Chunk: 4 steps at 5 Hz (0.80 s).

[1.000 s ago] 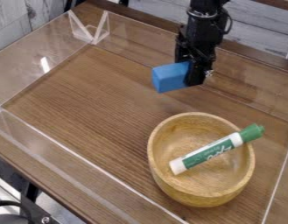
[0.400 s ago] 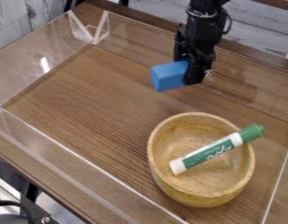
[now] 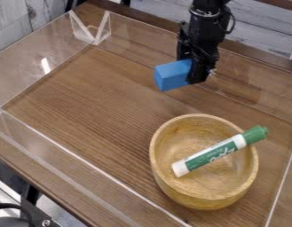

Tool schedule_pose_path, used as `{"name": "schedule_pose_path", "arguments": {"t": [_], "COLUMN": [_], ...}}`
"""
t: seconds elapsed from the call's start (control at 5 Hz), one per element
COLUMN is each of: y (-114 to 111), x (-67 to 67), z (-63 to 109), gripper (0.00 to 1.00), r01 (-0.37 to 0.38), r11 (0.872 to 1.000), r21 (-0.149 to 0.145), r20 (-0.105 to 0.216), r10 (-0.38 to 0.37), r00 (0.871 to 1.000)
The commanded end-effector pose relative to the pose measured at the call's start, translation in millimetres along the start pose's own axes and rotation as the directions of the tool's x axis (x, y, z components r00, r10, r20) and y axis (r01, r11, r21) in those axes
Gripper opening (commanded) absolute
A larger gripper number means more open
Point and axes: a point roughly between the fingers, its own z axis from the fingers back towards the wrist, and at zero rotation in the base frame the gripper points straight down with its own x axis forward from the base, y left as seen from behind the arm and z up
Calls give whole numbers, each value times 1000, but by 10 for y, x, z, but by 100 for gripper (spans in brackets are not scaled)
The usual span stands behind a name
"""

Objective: Put the blue block in the brown bowl

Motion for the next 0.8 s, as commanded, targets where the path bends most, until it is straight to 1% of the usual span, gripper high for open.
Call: {"name": "schedule_pose_path", "arguments": {"t": [0.0,0.2,0.6], "y": [65,38,45], "x": [87,45,37], "z": [433,435,389], "gripper": [0,0,0], "r01": [-11,-21,-40], "r11": [996,996,994], "r21": [83,90,104], "r20": [115,125,152], "r10": [1,9,24], "r00": [993,992,988]}}
